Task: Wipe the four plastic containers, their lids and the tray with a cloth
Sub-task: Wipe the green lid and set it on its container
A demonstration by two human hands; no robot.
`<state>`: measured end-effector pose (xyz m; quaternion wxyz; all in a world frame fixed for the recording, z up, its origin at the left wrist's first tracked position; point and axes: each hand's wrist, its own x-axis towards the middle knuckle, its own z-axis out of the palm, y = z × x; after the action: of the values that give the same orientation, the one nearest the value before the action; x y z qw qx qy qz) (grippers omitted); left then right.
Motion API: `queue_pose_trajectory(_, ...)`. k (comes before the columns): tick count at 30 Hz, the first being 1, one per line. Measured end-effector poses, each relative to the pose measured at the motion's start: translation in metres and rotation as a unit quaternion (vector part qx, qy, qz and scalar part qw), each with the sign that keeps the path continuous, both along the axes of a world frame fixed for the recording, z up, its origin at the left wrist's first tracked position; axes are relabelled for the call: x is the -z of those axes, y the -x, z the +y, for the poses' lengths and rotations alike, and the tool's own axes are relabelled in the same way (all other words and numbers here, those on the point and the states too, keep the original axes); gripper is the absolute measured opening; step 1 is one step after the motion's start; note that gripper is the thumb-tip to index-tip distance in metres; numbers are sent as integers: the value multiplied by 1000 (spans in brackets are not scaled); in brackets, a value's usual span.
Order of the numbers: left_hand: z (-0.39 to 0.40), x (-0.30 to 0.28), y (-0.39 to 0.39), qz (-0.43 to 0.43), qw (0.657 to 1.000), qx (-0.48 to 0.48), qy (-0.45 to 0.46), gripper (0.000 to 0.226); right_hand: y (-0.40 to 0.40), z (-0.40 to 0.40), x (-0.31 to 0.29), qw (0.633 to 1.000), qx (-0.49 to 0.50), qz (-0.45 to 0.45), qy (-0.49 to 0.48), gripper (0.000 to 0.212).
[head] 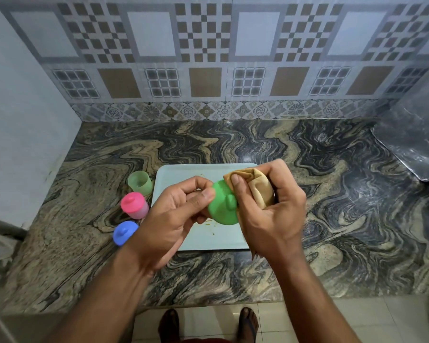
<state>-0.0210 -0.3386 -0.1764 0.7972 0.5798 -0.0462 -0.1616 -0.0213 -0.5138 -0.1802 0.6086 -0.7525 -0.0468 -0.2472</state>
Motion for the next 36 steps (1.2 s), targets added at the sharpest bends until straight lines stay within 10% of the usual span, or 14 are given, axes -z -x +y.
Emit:
queue_pose_trajectory(16,-22,-5,0,10,987,-142,71,13,-5,27,-5,992,116,2,-40,25)
queue_pose_trajectory(36,-10,-7,-4,100,962,-173,186,10,12,12,-23,996,7,-33,-78,21)
